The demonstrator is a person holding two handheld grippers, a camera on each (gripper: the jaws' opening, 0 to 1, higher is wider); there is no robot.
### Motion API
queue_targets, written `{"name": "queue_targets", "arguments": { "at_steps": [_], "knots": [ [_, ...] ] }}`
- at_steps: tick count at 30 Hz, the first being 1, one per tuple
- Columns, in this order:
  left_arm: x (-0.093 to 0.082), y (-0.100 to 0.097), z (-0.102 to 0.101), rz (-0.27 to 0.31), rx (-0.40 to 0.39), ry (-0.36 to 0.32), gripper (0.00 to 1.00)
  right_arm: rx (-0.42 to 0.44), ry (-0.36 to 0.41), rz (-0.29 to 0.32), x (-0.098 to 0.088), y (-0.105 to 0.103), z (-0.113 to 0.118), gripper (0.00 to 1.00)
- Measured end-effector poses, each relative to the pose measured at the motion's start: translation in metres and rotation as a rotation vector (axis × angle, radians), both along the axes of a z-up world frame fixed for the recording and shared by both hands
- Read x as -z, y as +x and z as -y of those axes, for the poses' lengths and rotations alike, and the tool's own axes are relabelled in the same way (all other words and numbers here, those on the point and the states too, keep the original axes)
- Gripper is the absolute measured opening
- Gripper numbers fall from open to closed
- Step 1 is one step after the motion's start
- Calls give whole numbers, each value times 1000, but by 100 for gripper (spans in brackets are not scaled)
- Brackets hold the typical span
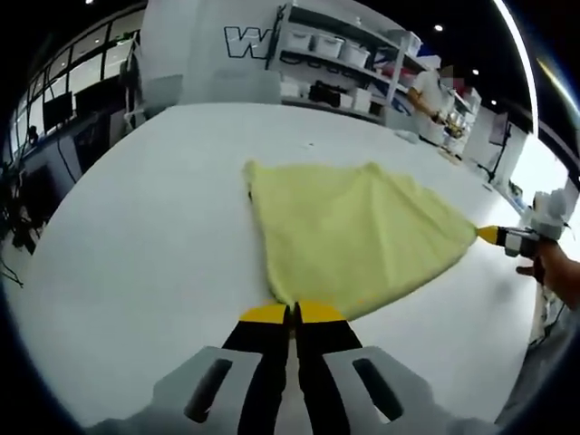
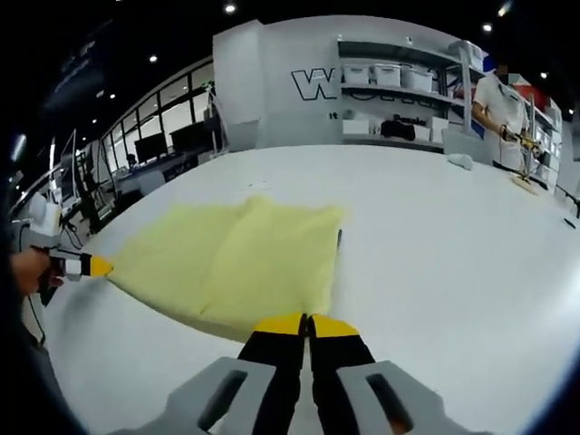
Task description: Fold the garment on the visible template until the final outline fits inside the template.
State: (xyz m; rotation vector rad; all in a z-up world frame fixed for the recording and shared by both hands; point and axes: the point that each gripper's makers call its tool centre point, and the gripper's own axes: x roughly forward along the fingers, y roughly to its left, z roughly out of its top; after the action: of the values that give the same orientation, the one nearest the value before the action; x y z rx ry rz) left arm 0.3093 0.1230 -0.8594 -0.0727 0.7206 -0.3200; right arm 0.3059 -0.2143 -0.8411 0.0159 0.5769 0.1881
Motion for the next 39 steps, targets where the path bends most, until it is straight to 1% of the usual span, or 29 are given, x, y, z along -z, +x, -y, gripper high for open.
{"name": "queue_targets", "arguments": {
  "at_steps": [1,2,3,4,5,6,7,9,11,12,13,14,15,17,19,22,23,24,27,29,30,31,32,33,34,35,37,38,39],
  "knots": [
    [0,0,0,0,2,2,0,1,-3,6,-2,0,1,0],
    [0,0,1,0,0,8,0,12,27,17,-5,1,0,0],
    [0,0,1,-1,0,11,0,14,31,7,-4,0,0,0],
    [0,0,1,0,6,26,0,30,-31,-40,3,-5,9,0],
    [0,0,2,0,14,34,0,40,-28,-63,9,-8,11,0],
    [0,0,2,-1,17,36,0,23,1,-51,10,-5,8,0],
    [0,0,2,-2,18,36,0,30,28,-102,18,-10,6,0],
    [0,0,1,-7,15,28,0,20,27,-88,17,-10,6,0],
    [0,-1,1,-6,16,29,0,39,29,-65,12,-8,8,0],
    [0,-1,2,-6,16,28,0,58,14,-63,11,-7,12,0],
    [0,-1,2,-6,15,28,0,80,-28,-58,11,-7,21,0],
    [0,-1,2,-7,13,25,0,82,35,-44,7,-5,17,0],
    [0,-1,2,-6,14,25,0,83,79,-55,8,-6,14,0],
    [0,0,2,-6,15,26,0,70,72,-61,10,-6,13,1],
    [0,0,2,-7,14,25,0,70,101,-59,9,-5,10,0],
    [0,0,2,-7,15,24,0,65,118,-67,11,-5,7,0],
    [0,0,2,-7,16,24,0,48,157,-53,8,-3,-1,0],
    [0,0,2,-7,17,25,0,43,186,-53,7,-3,-6,1],
    [0,0,2,-7,17,25,0,17,155,-47,7,-2,-10,0],
    [0,0,2,-8,18,25,0,20,145,-51,8,-2,-8,0],
    [0,0,2,-8,19,26,0,32,135,-48,8,-2,-5,0],
    [0,0,1,-8,18,30,0,58,93,-32,6,0,4,0],
    [0,0,1,-9,16,32,0,71,76,-25,5,1,8,0],
    [0,0,2,-11,19,28,0,79,80,-43,8,-1,9,0],
    [0,0,3,-9,21,30,0,81,71,-86,15,-5,9,0],
    [1,0,3,-6,23,36,0,68,72,-99,21,-4,5,0],
    [0,0,3,-5,25,40,0,62,58,-106,24,-4,4,0],
    [0,0,3,-1,28,44,0,48,18,-101,21,-5,4,0],
    [0,0,3,-1,30,46,0,42,7,-104,21,-4,4,0]
  ]
}}
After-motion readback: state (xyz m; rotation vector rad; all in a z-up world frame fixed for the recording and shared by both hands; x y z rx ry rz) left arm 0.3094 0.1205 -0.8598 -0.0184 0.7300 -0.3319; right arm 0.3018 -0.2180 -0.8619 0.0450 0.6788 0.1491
